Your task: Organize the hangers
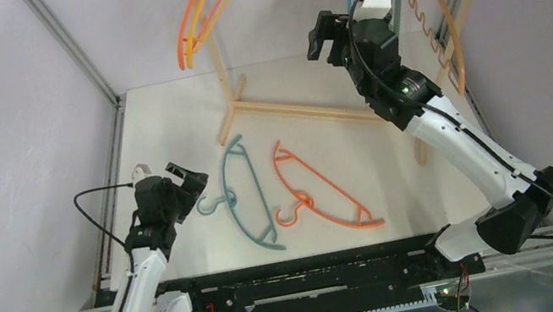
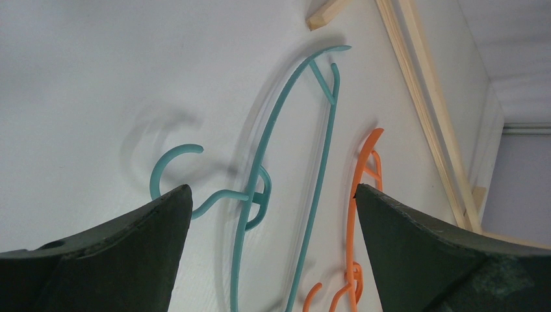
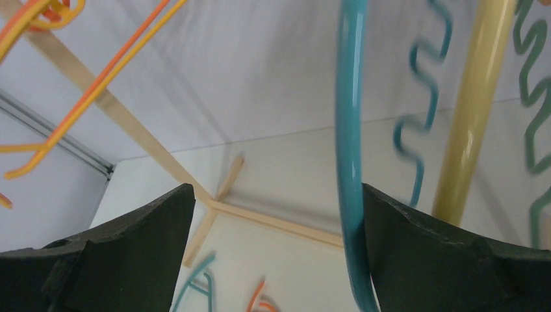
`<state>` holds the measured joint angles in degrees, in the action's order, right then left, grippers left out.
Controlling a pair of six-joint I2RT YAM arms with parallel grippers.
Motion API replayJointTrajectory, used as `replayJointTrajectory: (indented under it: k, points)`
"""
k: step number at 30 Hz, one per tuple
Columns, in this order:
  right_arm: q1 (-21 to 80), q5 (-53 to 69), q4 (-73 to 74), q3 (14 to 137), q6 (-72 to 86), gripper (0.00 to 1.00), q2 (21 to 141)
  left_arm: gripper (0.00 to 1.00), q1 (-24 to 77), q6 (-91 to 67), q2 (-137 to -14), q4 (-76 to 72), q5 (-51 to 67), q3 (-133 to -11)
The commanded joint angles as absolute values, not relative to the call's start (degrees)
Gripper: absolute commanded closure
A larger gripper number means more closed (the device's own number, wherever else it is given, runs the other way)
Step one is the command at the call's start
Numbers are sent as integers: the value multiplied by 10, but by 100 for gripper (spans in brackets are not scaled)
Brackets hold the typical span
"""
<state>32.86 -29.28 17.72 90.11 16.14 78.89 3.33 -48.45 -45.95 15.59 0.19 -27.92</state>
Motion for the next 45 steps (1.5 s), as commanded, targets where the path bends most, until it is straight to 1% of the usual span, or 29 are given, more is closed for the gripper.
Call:
replayJointTrajectory:
  k: [1,5,11,25,29,32,36,41,45]
  points:
    - [306,-228,73,907,155,0,792,0,28,-478,-448,143,2,-269]
    - [309,-202,52,908,165,0,779,1,26,-479,-445,141,2,-260]
    - [313,-221,69,911,151,0,776,0,24,-489,-444,128,8,-248]
    - [335,-359,146,931,160,0,762,0,23,-483,-459,116,15,-253]
    - [373,-446,147,946,89,0,763,0,23,-482,-458,113,17,-245]
    - [381,-485,144,947,45,0,760,0,22,-483,-463,107,21,-243]
    - [391,-501,130,936,2,0,735,0,22,-483,-466,103,22,-245]
    - [429,-534,75,920,-75,0,707,0,22,-483,-472,97,26,-244]
    - [475,-513,24,908,-130,2,689,0,22,-485,-479,90,29,-246]
